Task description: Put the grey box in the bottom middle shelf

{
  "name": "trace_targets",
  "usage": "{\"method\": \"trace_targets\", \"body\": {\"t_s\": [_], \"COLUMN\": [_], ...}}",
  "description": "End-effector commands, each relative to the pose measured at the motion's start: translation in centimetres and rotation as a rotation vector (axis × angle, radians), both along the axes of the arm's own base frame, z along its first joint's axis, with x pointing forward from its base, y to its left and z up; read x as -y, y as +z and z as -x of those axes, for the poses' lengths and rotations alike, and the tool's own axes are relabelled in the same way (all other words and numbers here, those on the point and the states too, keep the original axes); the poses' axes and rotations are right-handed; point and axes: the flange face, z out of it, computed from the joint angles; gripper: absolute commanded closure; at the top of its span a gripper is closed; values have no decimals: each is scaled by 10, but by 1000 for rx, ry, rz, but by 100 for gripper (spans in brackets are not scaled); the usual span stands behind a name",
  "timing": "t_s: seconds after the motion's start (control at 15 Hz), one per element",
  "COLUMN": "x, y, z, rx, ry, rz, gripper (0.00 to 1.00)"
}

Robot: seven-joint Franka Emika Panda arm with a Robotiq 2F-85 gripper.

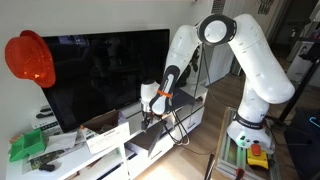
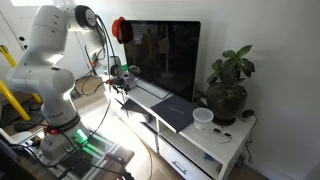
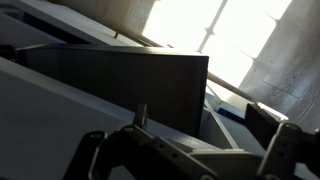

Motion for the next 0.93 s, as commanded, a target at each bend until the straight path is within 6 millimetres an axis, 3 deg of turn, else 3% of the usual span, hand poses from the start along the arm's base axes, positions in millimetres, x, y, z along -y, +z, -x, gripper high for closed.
{"method": "trace_targets", "body": {"t_s": [0.0,0.13,0.47,0.53,0.67,0.87], "x": [2,3,8,3,3,5], "y": [74,104,156,137,145,138], "z": [34,45,73,52,55,54], "rx": [21,37,30,39,45,33], "ry": [52,47,-96,-32,-39,-42], "rz": [65,90,65,69,62,65], "gripper": [0,0,0,0,0,0]}}
